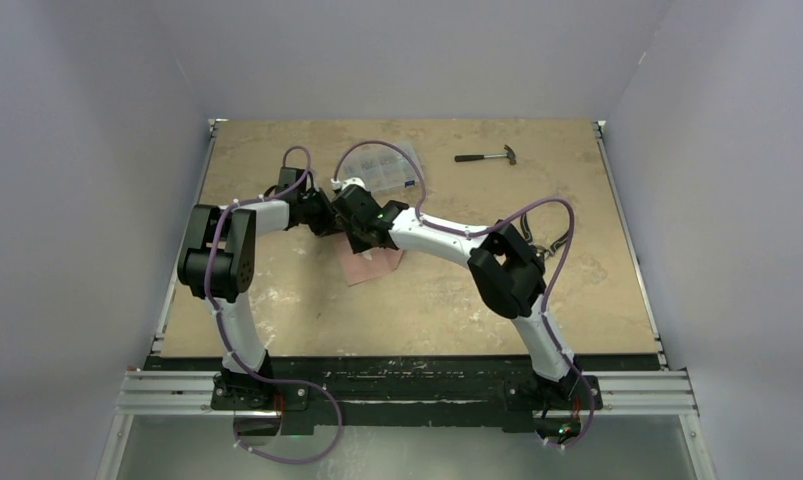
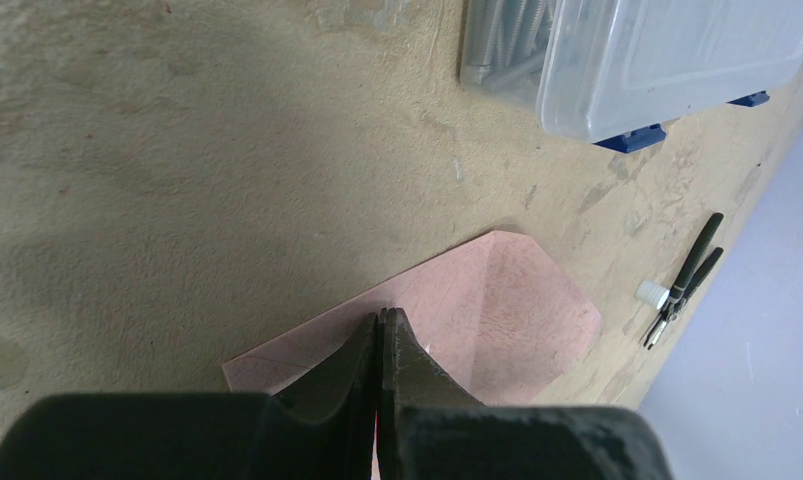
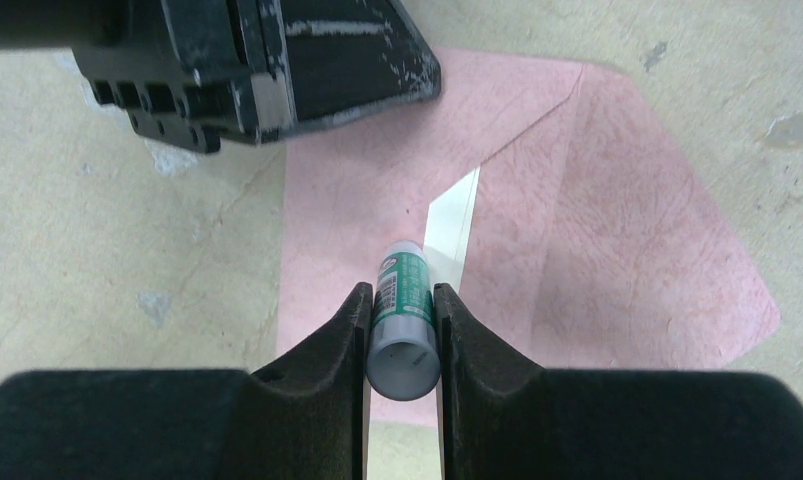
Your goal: Place the letter into the envelope and seal it
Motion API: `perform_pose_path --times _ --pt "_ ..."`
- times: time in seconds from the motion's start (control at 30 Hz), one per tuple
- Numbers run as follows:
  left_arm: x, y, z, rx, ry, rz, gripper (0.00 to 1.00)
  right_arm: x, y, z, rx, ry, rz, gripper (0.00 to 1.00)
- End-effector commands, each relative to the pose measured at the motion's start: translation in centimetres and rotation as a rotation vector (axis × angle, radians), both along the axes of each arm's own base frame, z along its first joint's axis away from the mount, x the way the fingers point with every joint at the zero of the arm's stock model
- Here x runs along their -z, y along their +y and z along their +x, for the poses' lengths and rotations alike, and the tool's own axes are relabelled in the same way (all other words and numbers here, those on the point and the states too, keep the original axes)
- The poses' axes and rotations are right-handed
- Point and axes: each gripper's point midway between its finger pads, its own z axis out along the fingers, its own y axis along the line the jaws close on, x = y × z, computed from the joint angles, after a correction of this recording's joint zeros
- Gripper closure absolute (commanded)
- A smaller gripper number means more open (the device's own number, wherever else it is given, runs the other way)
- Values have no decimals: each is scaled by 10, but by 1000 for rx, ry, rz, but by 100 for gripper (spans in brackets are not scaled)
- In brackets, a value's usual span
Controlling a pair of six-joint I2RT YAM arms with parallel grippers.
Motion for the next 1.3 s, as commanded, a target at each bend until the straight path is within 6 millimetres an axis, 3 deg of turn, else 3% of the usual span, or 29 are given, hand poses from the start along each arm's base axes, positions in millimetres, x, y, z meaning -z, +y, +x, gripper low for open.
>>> perform_pose_path --times 0.0,0.2,0.33,0.5,0.63,0.73,0.87,0.97,1.07,1.13,1.27 --pt "73 31 -52 -30 229 189 100 27 -27 -43 -58 155 -112 100" --pt "73 31 -53 -29 230 186 100 14 -10 -45 -92 168 -43 100" --pt "73 30 -53 -26 230 184 100 16 -6 -29 -51 135 -49 100" --pt "73 30 -53 -24 229 184 100 29 -20 -5 57 104 -108 100" --pt "73 30 -53 -24 229 181 100 28 -23 13 102 64 -105 100" --pt "72 29 -52 -22 226 177 100 28 -23 19 110 60 -100 100" --pt "66 25 -48 -21 209 155 100 21 -9 19 46 60 -4 100" --pt "59 24 -44 -13 192 147 100 -3 7 14 -29 57 95 100" --pt "48 20 -38 -6 167 128 100 -47 20 3 -121 28 248 100" --pt "38 18 -32 -6 143 117 100 -80 19 -2 -151 24 359 100" --pt "17 12 -19 5 90 85 100 -135 -4 -9 -186 15 549 100"
